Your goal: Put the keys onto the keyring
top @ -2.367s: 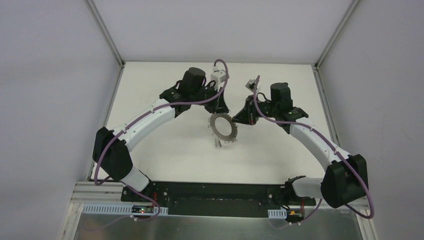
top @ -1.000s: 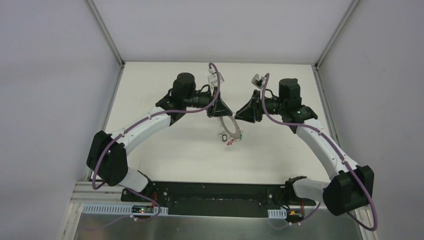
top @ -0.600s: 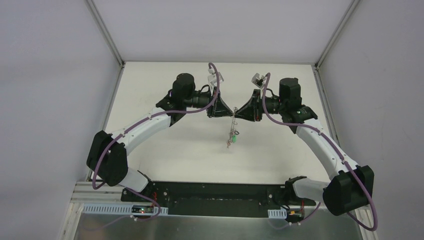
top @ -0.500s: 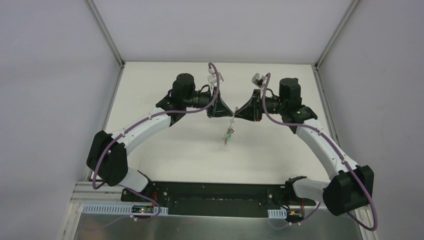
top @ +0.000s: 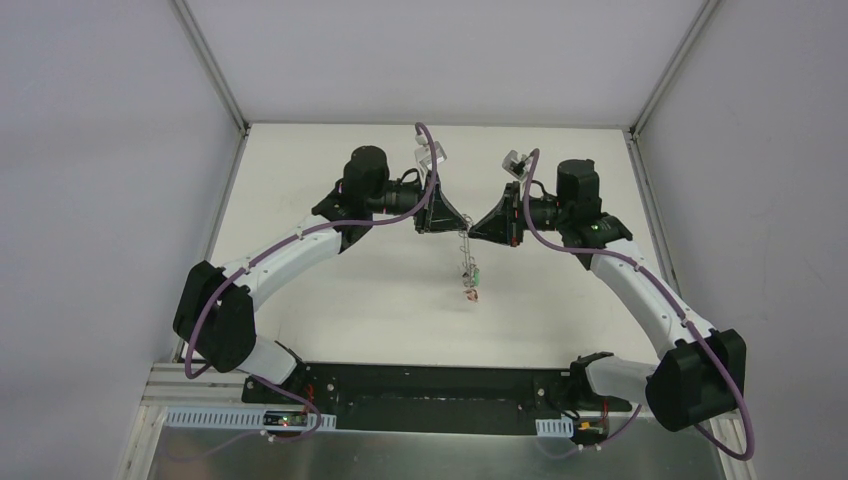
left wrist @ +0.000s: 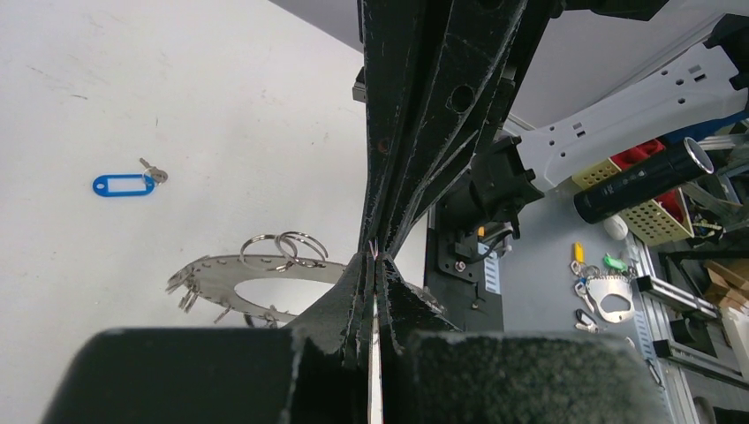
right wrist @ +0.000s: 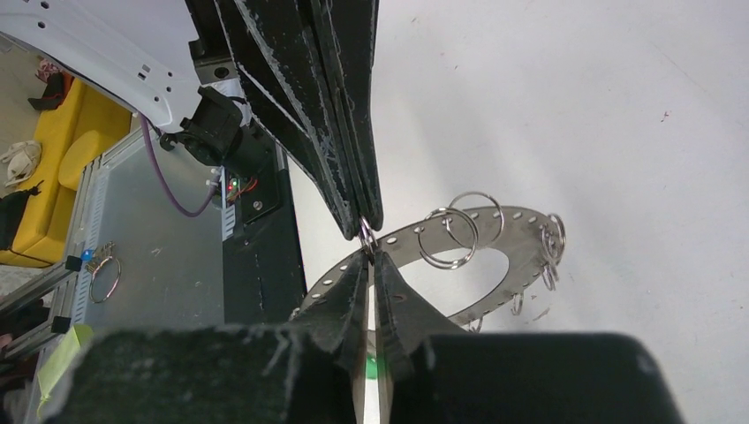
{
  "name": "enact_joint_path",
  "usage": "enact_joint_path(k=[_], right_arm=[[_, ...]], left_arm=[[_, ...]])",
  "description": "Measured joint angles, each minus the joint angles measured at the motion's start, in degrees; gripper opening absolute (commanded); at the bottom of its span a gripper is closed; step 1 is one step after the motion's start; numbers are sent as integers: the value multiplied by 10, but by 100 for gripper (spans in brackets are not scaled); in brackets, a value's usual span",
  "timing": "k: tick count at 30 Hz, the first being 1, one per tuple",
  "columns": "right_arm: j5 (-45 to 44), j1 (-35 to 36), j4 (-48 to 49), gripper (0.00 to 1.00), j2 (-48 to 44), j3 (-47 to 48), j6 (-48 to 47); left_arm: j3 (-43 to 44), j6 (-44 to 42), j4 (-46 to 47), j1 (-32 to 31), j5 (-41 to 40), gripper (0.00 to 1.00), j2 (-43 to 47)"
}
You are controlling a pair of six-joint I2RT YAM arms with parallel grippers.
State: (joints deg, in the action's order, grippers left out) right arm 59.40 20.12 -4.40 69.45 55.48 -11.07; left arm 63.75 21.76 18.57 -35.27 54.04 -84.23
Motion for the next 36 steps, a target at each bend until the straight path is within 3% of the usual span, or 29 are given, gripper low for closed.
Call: enact_joint_path(k=[19,23,27,31,36], right_arm=[[0,0,-1,17,0,0,0],[0,0,-1,12,0,0,0],[3,0,-1,0,0,0,0],[4,1,-2,0,-1,0,-1],[-8,4,-46,0,-3,14,-37]], left_arm=[[-16,13,21,0,10,0,0],[-17,15,22,0,11,0,0],[-17,15,22,0,11,0,0],[-17,15,23,0,12,0,0],[-16,-17,1,0,10,16,2]])
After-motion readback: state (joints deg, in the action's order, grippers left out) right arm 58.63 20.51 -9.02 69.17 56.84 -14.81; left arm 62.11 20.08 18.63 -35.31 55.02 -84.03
